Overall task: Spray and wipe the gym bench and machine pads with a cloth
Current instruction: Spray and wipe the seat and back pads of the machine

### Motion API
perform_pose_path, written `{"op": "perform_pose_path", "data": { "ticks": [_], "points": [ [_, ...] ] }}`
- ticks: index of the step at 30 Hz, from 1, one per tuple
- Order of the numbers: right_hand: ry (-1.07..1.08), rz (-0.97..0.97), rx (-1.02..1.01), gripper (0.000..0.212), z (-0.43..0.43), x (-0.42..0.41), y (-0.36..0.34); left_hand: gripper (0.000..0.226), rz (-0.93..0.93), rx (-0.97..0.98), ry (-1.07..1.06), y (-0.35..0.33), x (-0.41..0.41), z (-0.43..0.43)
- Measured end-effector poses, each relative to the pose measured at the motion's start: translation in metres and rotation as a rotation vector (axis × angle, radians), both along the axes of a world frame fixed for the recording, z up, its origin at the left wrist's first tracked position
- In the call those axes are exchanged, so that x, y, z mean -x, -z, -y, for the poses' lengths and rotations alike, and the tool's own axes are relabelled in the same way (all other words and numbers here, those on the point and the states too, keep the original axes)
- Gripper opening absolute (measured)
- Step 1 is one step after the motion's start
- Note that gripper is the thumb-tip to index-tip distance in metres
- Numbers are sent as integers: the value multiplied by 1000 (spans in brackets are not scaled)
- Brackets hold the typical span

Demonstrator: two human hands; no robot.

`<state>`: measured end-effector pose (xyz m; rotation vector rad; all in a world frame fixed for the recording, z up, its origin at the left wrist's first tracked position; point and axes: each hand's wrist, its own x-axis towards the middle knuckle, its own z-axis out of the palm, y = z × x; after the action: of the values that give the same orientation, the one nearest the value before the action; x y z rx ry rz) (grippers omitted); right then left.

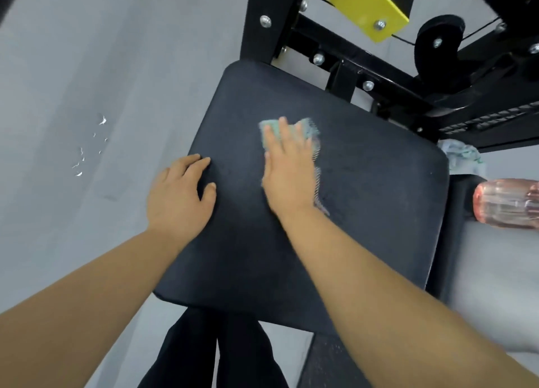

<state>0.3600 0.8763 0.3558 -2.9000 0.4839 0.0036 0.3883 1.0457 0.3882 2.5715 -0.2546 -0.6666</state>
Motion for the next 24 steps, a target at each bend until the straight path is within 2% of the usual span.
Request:
{"op": "perform_pose_path", "data": {
  "ticks": [3,6,7,8,10,12,14,16,20,22,24],
  "points": [
    [-387,-32,-96,49,-43,26,1,46,-47,104,-98,-1,-10,-3],
    [-693,-86,-48,48,6,23,-6,44,-72,182,-129,1,-13,-13],
    [-663,-73,-1,48,31,13,-8,44,-82,192,-122,1,-13,-15],
    [-545,-62,33,47,55,0,-9,44,-98,203,-125,2,-12,-17],
    [-183,-106,26,43,90,-30,-16,43,-143,244,-176,2,-12,-20],
    [112,-114,-1,44,93,-58,-18,40,-206,316,-282,3,-15,-20],
    [226,-80,37,46,63,-75,-12,36,-276,370,-414,5,-20,-20],
    [114,-53,19,49,16,-76,3,33,-317,380,-504,6,-22,-20],
    [-410,-45,-136,48,-74,-43,15,36,-363,430,-618,10,-23,-19],
    [-597,-79,-135,49,-65,-45,14,38,-394,444,-674,11,-27,-20],
    [-640,-105,-34,54,-31,-68,12,39,-439,431,-664,10,-29,-23]
  ]
}}
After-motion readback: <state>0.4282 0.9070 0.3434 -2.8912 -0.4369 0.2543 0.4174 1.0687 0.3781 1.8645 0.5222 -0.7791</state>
